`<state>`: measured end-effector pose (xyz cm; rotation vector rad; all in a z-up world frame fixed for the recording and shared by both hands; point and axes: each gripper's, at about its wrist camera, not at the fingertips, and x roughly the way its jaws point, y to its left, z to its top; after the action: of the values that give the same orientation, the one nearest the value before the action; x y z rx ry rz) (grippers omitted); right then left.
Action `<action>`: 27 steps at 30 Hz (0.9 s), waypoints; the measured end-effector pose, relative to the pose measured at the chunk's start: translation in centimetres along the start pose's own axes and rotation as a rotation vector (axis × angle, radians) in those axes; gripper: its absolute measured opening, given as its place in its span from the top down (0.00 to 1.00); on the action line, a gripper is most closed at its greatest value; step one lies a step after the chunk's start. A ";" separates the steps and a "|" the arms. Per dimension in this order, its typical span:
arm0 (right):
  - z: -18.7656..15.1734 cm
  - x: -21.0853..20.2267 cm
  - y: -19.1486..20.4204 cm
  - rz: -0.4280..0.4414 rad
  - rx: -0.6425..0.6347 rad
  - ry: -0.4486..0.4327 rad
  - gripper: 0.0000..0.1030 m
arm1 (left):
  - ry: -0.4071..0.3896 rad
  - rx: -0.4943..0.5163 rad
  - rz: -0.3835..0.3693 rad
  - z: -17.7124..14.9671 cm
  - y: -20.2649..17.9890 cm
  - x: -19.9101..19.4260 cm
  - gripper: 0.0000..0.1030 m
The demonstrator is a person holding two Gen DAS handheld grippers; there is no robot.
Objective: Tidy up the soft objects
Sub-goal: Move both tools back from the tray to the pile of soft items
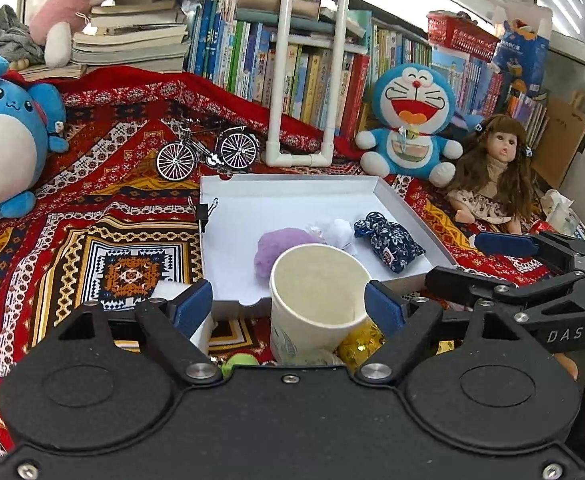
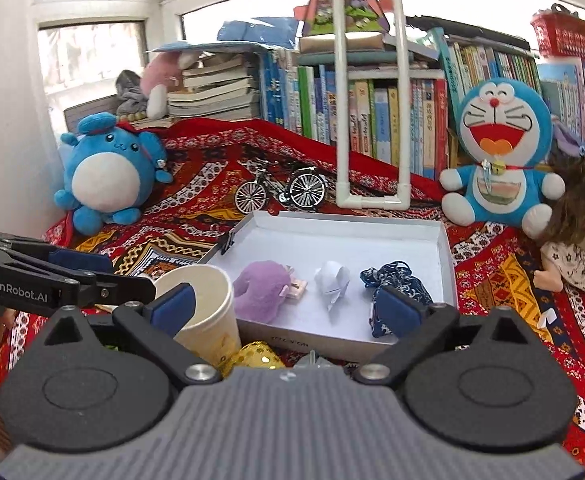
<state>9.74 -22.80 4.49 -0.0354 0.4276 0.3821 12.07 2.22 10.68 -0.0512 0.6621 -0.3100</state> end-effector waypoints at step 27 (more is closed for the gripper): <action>-6.7 -0.8 4.1 0.100 -0.195 -0.125 0.00 | -0.106 -0.004 0.158 -9.0 0.9 -2.9 0.07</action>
<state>4.83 -20.01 -1.11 -0.1794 0.2686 0.5210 4.67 4.41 5.21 -0.0185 0.5578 -0.1522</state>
